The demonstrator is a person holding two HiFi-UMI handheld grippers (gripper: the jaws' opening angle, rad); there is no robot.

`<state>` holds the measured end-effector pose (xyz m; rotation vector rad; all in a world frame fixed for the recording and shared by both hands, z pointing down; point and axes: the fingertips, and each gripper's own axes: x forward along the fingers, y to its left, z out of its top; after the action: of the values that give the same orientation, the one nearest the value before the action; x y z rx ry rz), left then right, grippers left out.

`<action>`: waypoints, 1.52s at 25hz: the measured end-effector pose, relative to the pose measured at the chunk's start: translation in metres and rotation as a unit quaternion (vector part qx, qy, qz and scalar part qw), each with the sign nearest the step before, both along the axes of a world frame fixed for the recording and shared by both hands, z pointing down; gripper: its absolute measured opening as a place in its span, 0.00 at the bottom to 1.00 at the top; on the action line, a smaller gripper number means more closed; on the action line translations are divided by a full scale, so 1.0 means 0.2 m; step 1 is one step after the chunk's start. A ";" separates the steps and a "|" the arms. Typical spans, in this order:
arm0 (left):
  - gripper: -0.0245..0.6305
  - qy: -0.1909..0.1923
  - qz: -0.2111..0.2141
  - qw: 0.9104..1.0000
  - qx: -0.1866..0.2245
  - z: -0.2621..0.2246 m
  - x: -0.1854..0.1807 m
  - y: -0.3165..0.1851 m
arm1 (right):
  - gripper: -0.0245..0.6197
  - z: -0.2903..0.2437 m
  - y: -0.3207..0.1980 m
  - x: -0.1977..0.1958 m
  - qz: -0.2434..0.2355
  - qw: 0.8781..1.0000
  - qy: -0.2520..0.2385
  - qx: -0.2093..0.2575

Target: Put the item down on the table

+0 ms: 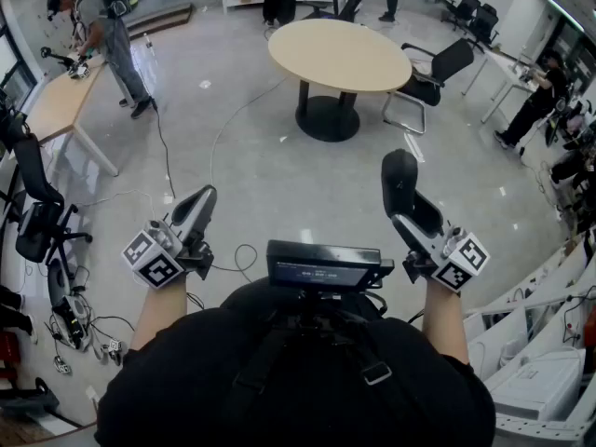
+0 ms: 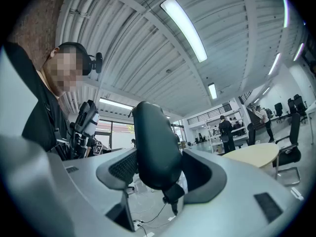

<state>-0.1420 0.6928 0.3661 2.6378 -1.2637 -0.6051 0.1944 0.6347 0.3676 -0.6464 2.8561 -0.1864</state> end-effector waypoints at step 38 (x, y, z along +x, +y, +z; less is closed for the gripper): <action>0.04 0.029 -0.035 0.999 -0.015 0.13 -0.92 0.07 | 0.49 -0.02 -0.06 -0.93 -0.045 0.999 0.008 -0.015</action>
<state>-0.3256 0.7061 0.3922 2.5422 -1.3411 -0.6635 0.0082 0.6233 0.3627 -0.5280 2.9043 -0.2405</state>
